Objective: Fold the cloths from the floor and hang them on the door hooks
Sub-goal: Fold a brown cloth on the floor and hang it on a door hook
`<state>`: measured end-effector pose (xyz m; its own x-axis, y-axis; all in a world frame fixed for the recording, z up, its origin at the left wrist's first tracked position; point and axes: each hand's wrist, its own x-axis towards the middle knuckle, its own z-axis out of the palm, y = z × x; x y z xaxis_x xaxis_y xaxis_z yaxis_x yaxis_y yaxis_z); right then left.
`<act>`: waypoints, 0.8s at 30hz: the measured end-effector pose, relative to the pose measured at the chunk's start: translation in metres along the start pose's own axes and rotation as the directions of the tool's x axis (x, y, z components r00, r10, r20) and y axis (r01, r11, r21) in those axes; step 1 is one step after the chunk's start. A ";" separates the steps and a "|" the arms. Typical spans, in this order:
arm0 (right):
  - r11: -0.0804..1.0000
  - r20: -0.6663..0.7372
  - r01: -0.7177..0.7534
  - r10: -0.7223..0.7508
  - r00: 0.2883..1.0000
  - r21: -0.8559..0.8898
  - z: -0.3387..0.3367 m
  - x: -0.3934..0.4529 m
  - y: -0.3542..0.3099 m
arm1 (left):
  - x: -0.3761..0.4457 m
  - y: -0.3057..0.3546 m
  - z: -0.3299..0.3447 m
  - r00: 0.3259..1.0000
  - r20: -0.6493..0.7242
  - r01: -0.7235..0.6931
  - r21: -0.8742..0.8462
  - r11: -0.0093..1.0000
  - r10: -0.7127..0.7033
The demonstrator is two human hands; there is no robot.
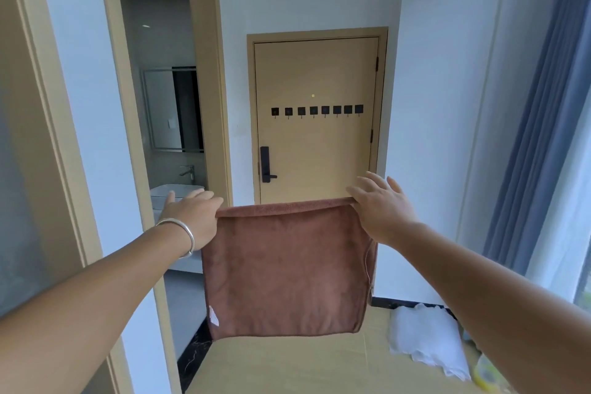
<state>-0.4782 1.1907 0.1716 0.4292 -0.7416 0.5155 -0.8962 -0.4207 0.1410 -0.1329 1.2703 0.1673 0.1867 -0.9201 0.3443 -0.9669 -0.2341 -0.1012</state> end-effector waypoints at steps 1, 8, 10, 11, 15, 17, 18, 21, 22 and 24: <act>1.000 0.003 -0.007 0.007 1.000 0.001 0.008 0.011 0.001 | 0.013 -0.002 0.005 1.000 -0.002 -0.008 0.005 1.000 0.008; 0.999 0.015 -0.045 0.045 0.999 -0.026 0.062 0.106 -0.006 | 0.124 -0.028 0.043 0.996 -0.022 -0.083 -0.035 0.996 0.082; 0.998 0.024 -0.049 0.050 0.998 -0.046 0.074 0.140 -0.007 | 0.159 -0.039 0.052 0.994 0.003 -0.105 -0.119 0.987 0.106; 0.997 0.030 -0.057 0.059 0.998 -0.058 0.080 0.156 -0.007 | 0.175 -0.046 0.056 0.992 0.001 -0.125 -0.144 0.982 0.126; 0.993 0.055 -0.066 0.071 0.996 -0.096 0.107 0.214 -0.017 | 0.232 -0.070 0.073 0.984 -0.008 -0.179 -0.141 0.974 0.180; 0.993 0.063 -0.074 0.080 0.995 -0.087 0.125 0.241 -0.026 | 0.260 -0.082 0.086 0.984 0.002 -0.176 -0.158 0.972 0.179; 0.994 0.070 -0.078 0.084 0.994 -0.080 0.134 0.252 -0.030 | 0.273 -0.088 0.093 0.984 0.009 -0.175 -0.165 0.971 0.179; 0.994 0.097 -0.069 0.077 0.992 -0.083 0.159 0.281 -0.036 | 0.308 -0.104 0.116 0.982 0.021 -0.182 -0.163 0.970 0.188; 0.994 0.102 -0.069 0.077 0.992 -0.082 0.167 0.290 -0.036 | 0.318 -0.107 0.123 0.982 0.027 -0.178 -0.160 0.971 0.185; 0.995 0.104 -0.071 0.079 0.991 -0.075 0.183 0.308 -0.035 | 0.338 -0.111 0.136 0.982 0.037 -0.176 -0.143 0.974 0.183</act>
<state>-0.2942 0.8812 0.1712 0.3665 -0.8229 0.4342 -0.9304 -0.3264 0.1668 0.0609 0.9427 0.1675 0.0133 -0.9584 0.2850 -0.9995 -0.0213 -0.0252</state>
